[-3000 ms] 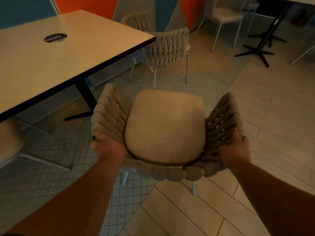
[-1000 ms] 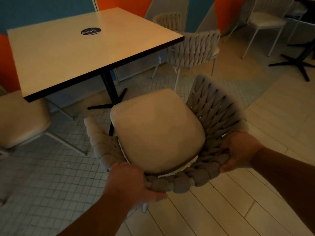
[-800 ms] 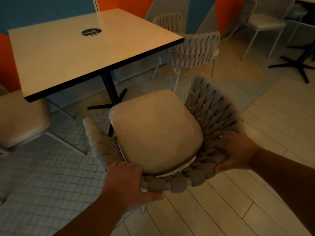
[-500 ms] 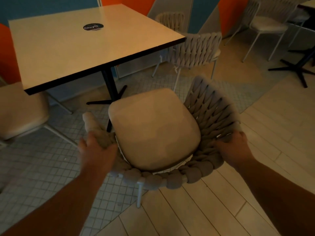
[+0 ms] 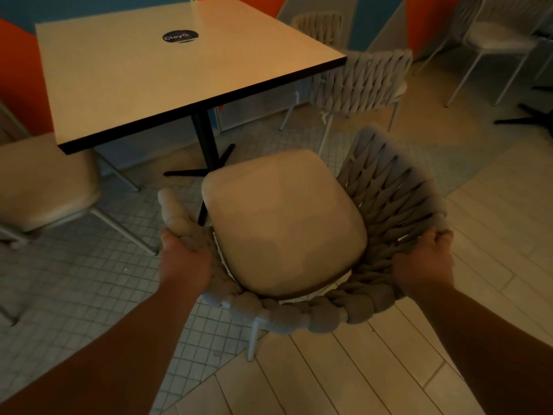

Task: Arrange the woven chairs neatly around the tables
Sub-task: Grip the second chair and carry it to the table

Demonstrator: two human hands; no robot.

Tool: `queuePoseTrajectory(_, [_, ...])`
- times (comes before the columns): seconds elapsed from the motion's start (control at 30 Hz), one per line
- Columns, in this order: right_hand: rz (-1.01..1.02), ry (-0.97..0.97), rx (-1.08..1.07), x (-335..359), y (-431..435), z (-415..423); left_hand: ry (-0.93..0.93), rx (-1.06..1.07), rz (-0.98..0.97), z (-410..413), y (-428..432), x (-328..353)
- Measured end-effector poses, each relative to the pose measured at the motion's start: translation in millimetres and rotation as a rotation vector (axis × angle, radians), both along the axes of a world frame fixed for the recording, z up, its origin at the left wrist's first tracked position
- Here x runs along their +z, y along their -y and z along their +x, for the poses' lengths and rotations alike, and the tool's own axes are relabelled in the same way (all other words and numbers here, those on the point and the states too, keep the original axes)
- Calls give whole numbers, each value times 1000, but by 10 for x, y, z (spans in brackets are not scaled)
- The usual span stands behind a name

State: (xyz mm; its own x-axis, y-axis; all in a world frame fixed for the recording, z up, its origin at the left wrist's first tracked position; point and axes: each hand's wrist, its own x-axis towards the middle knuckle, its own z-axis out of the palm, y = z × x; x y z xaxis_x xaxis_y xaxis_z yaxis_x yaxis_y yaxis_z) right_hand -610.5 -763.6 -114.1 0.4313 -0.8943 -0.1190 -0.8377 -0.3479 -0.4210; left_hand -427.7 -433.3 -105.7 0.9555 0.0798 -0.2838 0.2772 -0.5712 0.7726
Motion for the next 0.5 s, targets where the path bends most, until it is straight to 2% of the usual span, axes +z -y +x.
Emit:
queuePoseTrajectory(0.3, [-8, 26, 41, -6, 129, 246, 1, 19, 8, 12, 5, -111])
queuePoseTrajectory(0.5, [20, -39, 111, 62, 112, 262, -2, 13, 124, 91, 41, -21])
